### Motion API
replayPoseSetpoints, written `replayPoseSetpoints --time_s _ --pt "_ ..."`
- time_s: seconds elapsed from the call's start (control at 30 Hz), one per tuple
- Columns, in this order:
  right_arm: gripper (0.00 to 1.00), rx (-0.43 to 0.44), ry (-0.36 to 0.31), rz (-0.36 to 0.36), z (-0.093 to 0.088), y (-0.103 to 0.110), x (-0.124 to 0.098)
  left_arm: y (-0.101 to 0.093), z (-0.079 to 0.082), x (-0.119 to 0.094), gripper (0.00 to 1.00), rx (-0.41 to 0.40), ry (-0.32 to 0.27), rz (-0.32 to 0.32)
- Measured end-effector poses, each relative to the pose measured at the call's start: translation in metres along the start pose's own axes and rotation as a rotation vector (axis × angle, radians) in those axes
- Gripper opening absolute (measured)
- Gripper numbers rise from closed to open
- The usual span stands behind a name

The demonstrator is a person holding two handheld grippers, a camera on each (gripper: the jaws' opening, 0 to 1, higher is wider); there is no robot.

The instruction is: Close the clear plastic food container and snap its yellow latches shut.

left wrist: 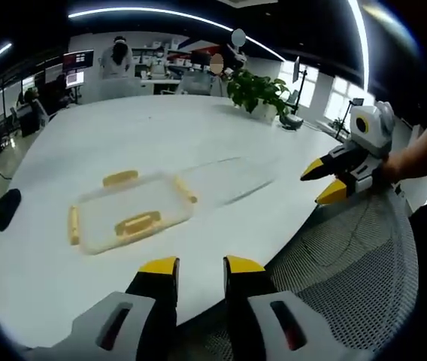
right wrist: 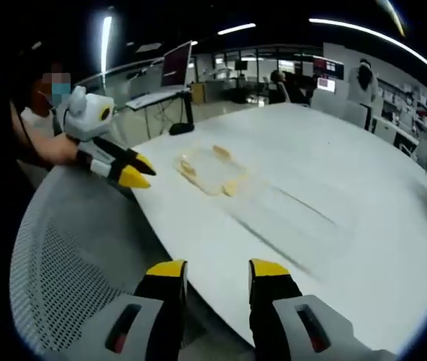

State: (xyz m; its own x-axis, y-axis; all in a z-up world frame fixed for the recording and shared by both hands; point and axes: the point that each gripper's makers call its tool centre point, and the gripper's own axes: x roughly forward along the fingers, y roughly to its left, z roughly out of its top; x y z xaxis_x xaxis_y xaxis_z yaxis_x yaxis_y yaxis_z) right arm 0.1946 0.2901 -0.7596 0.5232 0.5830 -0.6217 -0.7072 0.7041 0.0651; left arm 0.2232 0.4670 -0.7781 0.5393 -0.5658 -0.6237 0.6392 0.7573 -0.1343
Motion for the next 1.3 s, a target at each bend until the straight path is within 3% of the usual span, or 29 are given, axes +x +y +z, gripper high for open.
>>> replayPoseSetpoints --time_s 0.27,0.7,1.07,1.17,1.3 --pt "0.31 0.019 -0.017 -0.026 0.006 -0.007 -0.001 0.002 0.002 -0.002 0.21 -0.015 -0.004 -0.01" --pt "0.28 0.038 0.007 0.004 0.007 -0.006 0.004 0.002 0.004 0.001 0.21 -0.034 0.0 -0.039" --pt "0.28 0.025 -0.048 -0.01 0.03 -0.01 -0.006 0.007 0.015 -0.004 0.22 -0.075 -0.036 -0.045" --pt "0.28 0.08 -0.094 0.002 0.042 -0.008 -0.006 0.01 0.018 -0.005 0.23 -0.048 -0.042 -0.037" --pt "0.28 0.062 -0.106 0.009 0.052 -0.003 0.0 0.012 0.035 -0.012 0.23 -0.038 -0.112 -0.04"
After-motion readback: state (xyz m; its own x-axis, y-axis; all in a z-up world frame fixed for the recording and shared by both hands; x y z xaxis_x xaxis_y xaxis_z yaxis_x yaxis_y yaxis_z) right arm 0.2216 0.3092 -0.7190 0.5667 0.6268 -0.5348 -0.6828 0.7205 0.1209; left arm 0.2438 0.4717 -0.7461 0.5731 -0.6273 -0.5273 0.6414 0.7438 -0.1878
